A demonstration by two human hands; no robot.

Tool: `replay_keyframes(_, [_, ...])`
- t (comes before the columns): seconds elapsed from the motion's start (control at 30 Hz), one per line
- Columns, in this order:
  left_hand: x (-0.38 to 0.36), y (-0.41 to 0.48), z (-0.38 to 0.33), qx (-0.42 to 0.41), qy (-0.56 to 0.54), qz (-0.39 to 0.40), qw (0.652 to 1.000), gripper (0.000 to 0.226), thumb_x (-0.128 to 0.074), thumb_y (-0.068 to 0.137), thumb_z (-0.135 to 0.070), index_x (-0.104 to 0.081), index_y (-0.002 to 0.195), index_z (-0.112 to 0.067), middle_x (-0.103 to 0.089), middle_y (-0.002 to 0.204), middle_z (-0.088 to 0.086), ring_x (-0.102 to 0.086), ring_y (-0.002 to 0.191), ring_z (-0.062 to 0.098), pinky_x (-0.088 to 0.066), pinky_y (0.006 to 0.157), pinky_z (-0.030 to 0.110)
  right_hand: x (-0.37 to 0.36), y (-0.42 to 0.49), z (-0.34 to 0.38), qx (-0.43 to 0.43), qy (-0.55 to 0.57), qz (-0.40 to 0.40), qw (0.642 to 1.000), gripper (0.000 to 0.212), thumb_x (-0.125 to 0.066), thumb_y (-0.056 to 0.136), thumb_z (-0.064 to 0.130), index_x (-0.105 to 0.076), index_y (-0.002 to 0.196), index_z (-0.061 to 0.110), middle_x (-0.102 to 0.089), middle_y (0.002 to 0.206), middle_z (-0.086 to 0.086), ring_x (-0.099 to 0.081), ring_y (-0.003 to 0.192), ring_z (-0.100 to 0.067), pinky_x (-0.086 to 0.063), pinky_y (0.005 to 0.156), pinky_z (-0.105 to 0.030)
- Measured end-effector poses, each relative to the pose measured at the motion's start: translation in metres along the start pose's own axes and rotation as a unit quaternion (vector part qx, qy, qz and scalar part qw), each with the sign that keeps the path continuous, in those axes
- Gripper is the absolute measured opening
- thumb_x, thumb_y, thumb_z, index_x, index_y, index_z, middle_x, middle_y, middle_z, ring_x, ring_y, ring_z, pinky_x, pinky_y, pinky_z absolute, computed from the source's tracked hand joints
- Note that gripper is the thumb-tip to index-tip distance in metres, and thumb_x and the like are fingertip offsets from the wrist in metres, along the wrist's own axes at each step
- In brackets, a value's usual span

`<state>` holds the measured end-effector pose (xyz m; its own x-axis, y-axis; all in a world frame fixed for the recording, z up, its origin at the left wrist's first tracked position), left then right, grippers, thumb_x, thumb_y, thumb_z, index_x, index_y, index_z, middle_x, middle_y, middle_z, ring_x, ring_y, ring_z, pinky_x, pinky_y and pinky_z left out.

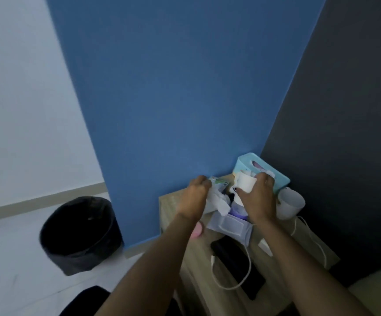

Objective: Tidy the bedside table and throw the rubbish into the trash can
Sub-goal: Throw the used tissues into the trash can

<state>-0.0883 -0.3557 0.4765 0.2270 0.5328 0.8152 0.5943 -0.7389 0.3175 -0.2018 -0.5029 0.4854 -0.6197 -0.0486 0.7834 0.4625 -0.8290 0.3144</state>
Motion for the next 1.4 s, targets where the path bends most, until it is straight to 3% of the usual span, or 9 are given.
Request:
replay_keyframes(0.13, [0.071,-0.036,0.041,0.064,-0.016,-0.046,0.997,0.027,-0.047,0.086,0.004,-0.060,0.109,-0.002,-0.055,0.122,0.013,-0.054,0.109,0.032,-0.049,0.089,0.045,-0.002,-0.031,0.070,0.054,0.045,0.000,0.998,0.050,-0.079,0.072,0.026,-0.046,0.105,0.007,-0.047,0.119,-0.016,-0.059,0.096,-0.040,-0.050,0.071,-0.042])
replay_keyframes(0.27, [0.133,-0.096,0.086,0.104,0.031,-0.079,0.991,0.029,-0.055,0.082,0.000,-0.061,0.110,-0.004,-0.056,0.122,0.013,-0.054,0.111,0.030,-0.048,0.090,0.041,-0.027,-0.085,0.129,0.085,0.073,0.040,0.993,0.052,-0.078,0.072,0.027,-0.046,0.108,0.007,-0.047,0.121,-0.014,-0.060,0.098,-0.039,-0.050,0.071,-0.041])
replay_keyframes(0.47, [0.189,-0.191,0.162,0.210,0.061,-0.103,0.970,0.026,-0.051,0.082,0.001,-0.061,0.105,-0.005,-0.058,0.116,0.012,-0.057,0.103,0.032,-0.049,0.085,0.041,-0.085,-0.167,0.183,0.131,0.074,0.129,0.980,0.056,-0.080,0.071,0.027,-0.048,0.111,0.004,-0.048,0.123,-0.014,-0.057,0.100,-0.036,-0.045,0.070,-0.036])
replay_keyframes(0.7, [0.222,-0.244,0.237,0.295,0.067,-0.118,0.946,0.028,-0.051,0.087,-0.005,-0.061,0.112,-0.003,-0.057,0.123,0.015,-0.054,0.111,0.030,-0.046,0.090,0.036,-0.152,-0.226,0.247,0.197,0.069,0.216,0.954,0.055,-0.078,0.075,0.028,-0.045,0.114,0.006,-0.043,0.127,-0.010,-0.057,0.102,-0.031,-0.045,0.068,-0.032])
replay_keyframes(0.8, [0.221,-0.248,0.274,0.322,0.080,-0.107,0.937,0.033,-0.051,0.085,0.000,-0.061,0.115,-0.006,-0.056,0.123,0.013,-0.055,0.110,0.032,-0.048,0.088,0.037,-0.189,-0.246,0.278,0.226,0.060,0.252,0.939,0.058,-0.075,0.078,0.033,-0.042,0.119,0.009,-0.039,0.133,-0.007,-0.057,0.106,-0.031,-0.046,0.071,-0.032])
replay_keyframes(1.03, [0.181,-0.222,0.391,0.382,0.077,-0.075,0.918,0.036,-0.049,0.083,0.002,-0.061,0.116,-0.005,-0.056,0.122,0.015,-0.058,0.106,0.033,-0.048,0.087,0.036,-0.310,-0.245,0.333,0.267,0.047,0.305,0.913,0.062,-0.070,0.083,0.031,-0.037,0.131,0.010,-0.029,0.146,-0.008,-0.045,0.125,-0.028,-0.049,0.092,-0.034])
replay_keyframes(1.4, [0.057,-0.176,0.537,0.434,0.051,-0.016,0.899,0.030,-0.053,0.083,-0.001,-0.060,0.112,-0.002,-0.052,0.121,0.015,-0.057,0.101,0.035,-0.047,0.081,0.039,-0.500,-0.222,0.318,0.274,0.024,0.344,0.898,0.058,-0.076,0.076,0.030,-0.043,0.118,0.008,-0.039,0.131,-0.013,-0.056,0.106,-0.033,-0.052,0.074,-0.038])
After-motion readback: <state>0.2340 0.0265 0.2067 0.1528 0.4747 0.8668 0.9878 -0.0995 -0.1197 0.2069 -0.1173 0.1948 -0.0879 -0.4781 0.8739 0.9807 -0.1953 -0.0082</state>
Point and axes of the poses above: each hand's wrist, its own y-axis towards the middle knuckle, its own x-axis out of the back of the hand, z = x × y, the point moved 6 cm from there along y, towards the middle knuckle
